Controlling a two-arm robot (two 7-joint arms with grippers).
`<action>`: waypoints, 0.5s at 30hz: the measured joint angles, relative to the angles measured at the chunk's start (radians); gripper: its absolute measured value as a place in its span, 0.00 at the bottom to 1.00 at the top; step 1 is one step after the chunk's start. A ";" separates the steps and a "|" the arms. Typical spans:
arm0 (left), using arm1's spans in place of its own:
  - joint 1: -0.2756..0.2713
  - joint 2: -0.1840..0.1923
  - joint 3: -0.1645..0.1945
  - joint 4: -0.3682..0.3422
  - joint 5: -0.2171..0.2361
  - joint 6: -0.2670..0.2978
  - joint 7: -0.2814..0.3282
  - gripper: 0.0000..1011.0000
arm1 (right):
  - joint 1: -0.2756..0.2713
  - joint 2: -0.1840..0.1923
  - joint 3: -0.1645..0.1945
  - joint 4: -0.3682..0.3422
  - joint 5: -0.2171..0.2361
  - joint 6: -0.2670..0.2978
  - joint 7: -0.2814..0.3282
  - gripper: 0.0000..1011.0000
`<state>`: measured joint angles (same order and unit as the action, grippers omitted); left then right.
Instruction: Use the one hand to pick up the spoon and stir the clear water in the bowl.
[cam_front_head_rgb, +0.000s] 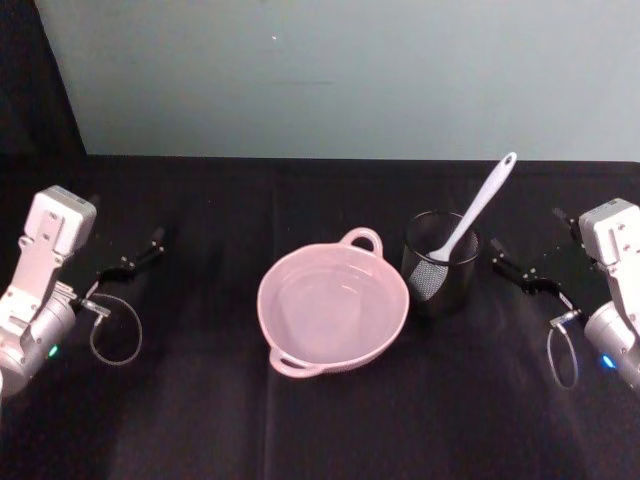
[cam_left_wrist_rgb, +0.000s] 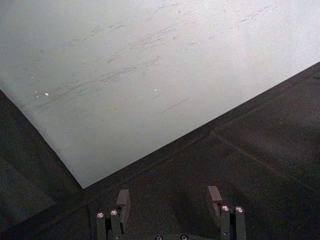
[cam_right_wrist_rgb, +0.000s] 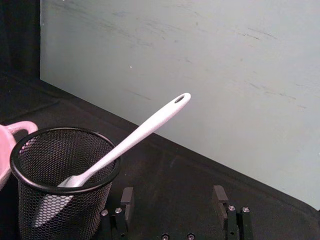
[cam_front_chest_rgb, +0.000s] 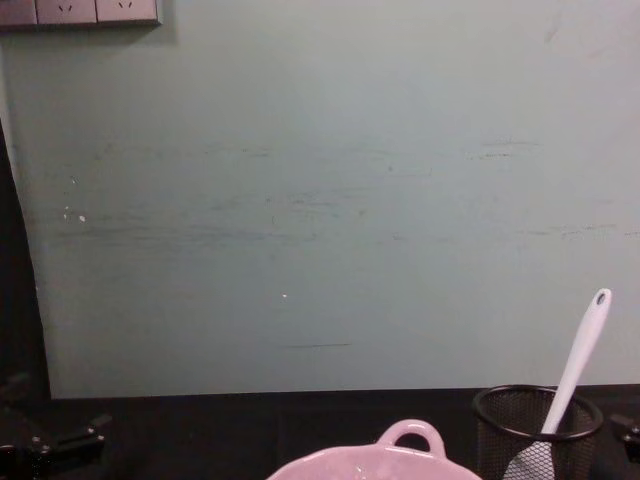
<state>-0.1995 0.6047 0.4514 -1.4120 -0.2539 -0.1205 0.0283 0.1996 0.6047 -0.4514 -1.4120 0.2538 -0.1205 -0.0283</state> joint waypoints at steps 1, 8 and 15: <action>0.000 0.000 0.000 0.000 0.000 0.000 0.000 1.00 | 0.000 0.000 0.000 0.000 0.000 0.000 0.000 0.99; 0.000 0.000 0.000 0.000 0.000 0.000 0.000 1.00 | 0.000 0.000 0.000 0.000 0.000 0.000 0.000 0.99; 0.000 0.000 0.000 0.000 0.000 0.000 0.000 1.00 | 0.000 0.000 0.000 0.000 0.000 0.000 0.000 0.99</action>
<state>-0.1996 0.6047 0.4514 -1.4120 -0.2539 -0.1205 0.0283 0.1995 0.6047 -0.4514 -1.4120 0.2539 -0.1205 -0.0284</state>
